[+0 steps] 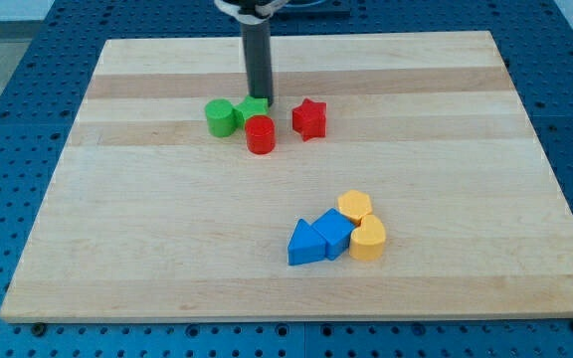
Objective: Move the green star into the green circle
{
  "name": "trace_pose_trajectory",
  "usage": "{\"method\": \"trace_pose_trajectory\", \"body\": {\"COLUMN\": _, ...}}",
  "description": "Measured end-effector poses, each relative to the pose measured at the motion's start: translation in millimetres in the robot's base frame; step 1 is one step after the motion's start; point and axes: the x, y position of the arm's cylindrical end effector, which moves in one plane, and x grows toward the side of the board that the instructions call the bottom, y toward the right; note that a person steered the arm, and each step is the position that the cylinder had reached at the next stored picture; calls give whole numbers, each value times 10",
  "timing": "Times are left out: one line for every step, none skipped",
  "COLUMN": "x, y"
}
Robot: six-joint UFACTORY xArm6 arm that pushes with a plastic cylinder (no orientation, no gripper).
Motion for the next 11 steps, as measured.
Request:
{"method": "trace_pose_trajectory", "body": {"x": 0, "y": -229}}
{"method": "trace_pose_trajectory", "body": {"x": -36, "y": -206}}
{"method": "trace_pose_trajectory", "body": {"x": -103, "y": 109}}
{"method": "trace_pose_trajectory", "body": {"x": 102, "y": 344}}
{"method": "trace_pose_trajectory", "body": {"x": 285, "y": 325}}
{"method": "trace_pose_trajectory", "body": {"x": 263, "y": 208}}
{"method": "trace_pose_trajectory", "body": {"x": 261, "y": -52}}
{"method": "trace_pose_trajectory", "body": {"x": 261, "y": -264}}
{"method": "trace_pose_trajectory", "body": {"x": 261, "y": -471}}
{"method": "trace_pose_trajectory", "body": {"x": 261, "y": -646}}
{"method": "trace_pose_trajectory", "body": {"x": 261, "y": -789}}
